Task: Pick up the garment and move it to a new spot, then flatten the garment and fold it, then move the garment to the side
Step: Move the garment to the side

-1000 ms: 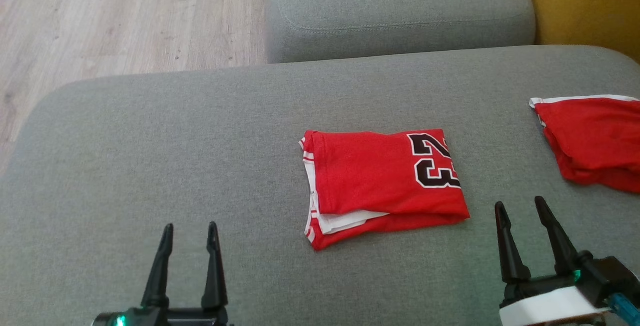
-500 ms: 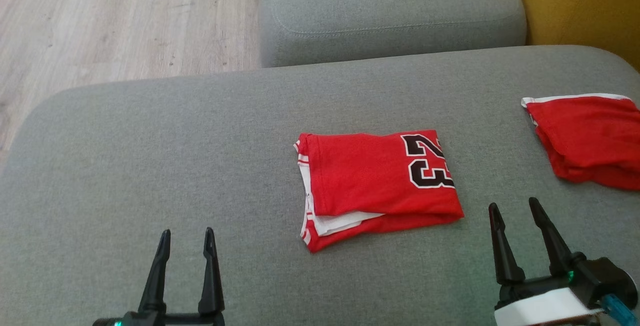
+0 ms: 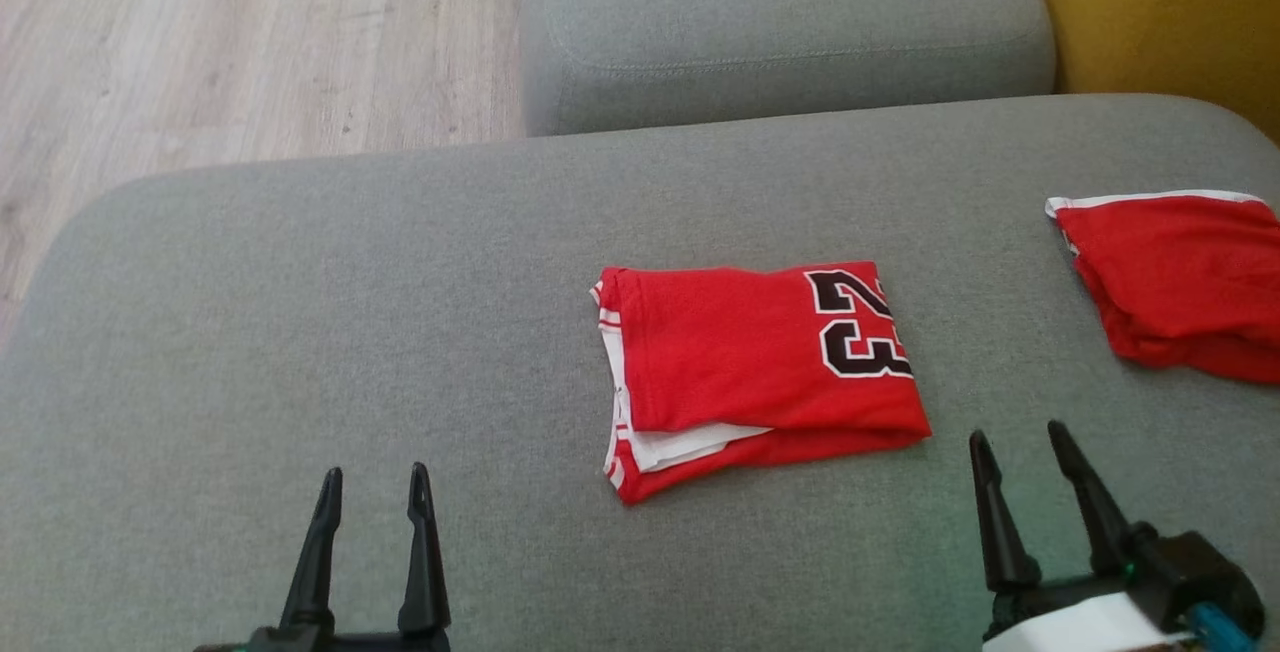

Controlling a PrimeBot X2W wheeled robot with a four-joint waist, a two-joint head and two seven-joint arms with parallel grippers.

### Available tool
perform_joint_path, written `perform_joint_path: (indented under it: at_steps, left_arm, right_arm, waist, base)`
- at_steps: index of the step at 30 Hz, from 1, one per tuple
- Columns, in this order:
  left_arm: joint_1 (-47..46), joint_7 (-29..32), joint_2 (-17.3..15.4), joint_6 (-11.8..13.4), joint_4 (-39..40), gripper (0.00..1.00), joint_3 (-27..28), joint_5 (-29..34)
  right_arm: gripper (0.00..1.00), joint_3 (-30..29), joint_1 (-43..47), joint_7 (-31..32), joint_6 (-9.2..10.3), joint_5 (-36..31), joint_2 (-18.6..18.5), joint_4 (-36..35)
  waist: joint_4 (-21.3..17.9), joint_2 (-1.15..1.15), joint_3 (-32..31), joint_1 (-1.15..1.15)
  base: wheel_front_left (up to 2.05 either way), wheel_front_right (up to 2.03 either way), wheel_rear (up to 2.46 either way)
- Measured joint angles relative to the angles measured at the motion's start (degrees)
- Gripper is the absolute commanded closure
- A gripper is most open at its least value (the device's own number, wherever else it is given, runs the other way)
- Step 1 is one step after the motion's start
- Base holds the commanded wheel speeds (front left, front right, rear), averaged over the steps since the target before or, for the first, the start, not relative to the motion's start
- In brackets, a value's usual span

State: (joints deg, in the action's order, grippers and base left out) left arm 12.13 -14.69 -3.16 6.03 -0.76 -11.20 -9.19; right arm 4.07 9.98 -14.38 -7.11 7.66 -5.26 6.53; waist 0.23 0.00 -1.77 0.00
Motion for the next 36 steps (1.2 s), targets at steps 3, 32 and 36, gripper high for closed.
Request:
perform_joint_path:
  at_steps: [3, 32, 36]
  left_arm:
    - [-0.02, 0.00, 0.00, -0.29, 0.13, 0.00, -0.12, 0.08]
    - [-9.14, 0.00, 0.03, -0.48, 4.49, 0.00, -7.20, 3.26]
    - [-10.54, 0.00, 0.03, -0.57, 5.58, 0.00, -7.21, 3.72]
  right_arm:
    - [0.00, 0.40, -0.44, 0.00, 0.00, 1.07, 0.24, 3.03]
    - [1.00, 14.51, -36.60, 19.42, 0.00, 35.02, -8.29, 34.32]
    - [1.00, 17.89, -39.67, 18.31, 0.00, 33.79, -14.02, 33.51]
  waist:
    - [0.43, 0.00, 0.74, 0.00]
    - [3.64, 0.00, 14.81, 0.00]
    - [1.05, 0.00, 16.42, 0.01]
  base:
    - [0.00, 0.00, 0.00]
    - [0.00, 0.00, 0.00]
    - [0.00, 0.00, 0.00]
